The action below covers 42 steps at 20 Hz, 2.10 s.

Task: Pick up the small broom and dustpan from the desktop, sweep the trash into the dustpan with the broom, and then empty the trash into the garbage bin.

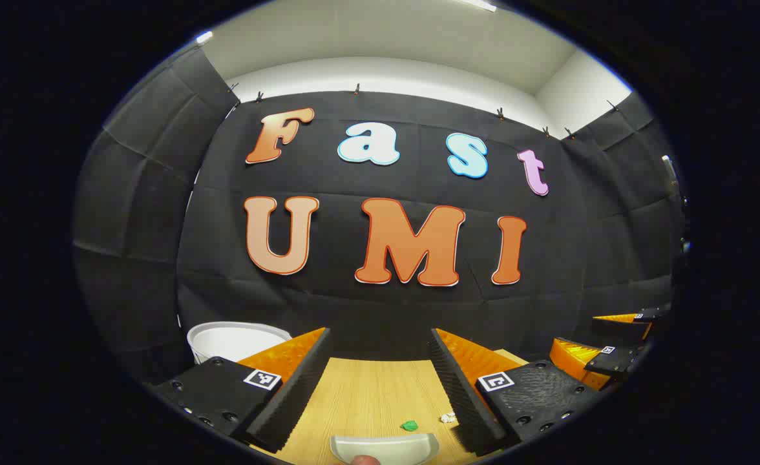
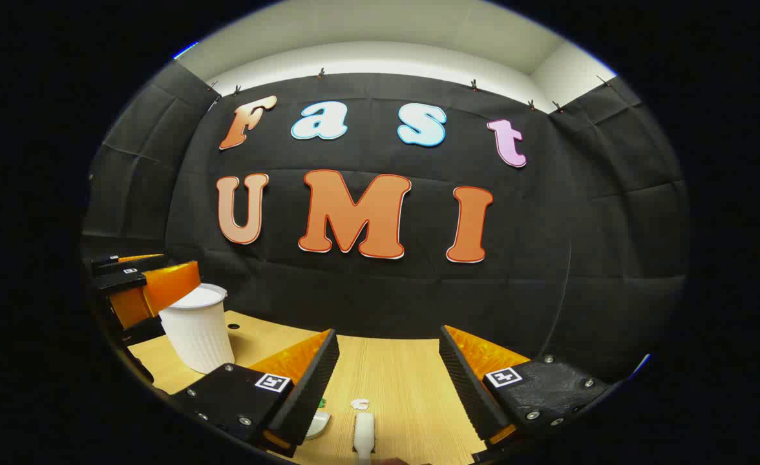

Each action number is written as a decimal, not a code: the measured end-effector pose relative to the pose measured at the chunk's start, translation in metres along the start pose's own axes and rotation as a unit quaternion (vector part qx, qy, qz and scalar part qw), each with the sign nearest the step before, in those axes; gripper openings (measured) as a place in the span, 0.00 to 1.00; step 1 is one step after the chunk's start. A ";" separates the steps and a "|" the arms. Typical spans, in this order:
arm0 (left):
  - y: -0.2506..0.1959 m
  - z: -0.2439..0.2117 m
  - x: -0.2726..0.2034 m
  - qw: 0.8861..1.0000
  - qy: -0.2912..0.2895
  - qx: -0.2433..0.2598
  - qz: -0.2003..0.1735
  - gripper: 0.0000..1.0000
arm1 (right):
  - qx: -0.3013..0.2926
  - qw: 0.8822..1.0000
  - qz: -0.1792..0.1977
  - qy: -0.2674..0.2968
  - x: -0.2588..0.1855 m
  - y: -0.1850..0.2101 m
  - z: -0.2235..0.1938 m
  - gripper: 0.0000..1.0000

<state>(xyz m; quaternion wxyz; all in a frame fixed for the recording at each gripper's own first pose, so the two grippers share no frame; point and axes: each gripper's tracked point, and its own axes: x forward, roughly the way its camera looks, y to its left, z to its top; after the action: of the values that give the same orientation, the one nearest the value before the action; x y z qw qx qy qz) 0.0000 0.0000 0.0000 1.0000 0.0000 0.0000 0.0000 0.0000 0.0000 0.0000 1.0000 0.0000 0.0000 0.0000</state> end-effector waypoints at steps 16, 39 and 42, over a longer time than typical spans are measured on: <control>-0.018 -0.024 0.021 1.000 0.021 0.017 0.016 0.95 | 0.010 1.000 -0.001 0.010 0.018 -0.023 -0.009 0.94; -0.020 -0.112 0.017 0.987 0.162 0.008 0.005 0.95 | 0.005 0.998 0.007 0.069 0.017 -0.011 -0.044 0.94; -0.018 -0.129 0.014 0.981 0.193 -0.004 0.005 0.95 | 0.003 0.997 0.007 0.079 0.015 -0.011 -0.052 0.94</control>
<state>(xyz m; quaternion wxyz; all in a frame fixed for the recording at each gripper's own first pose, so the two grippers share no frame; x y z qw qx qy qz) 0.0137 -0.0182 -0.1287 0.9811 -0.0037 0.1932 0.0054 0.0152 -0.0114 -0.0516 0.9968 0.0033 0.0794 0.0072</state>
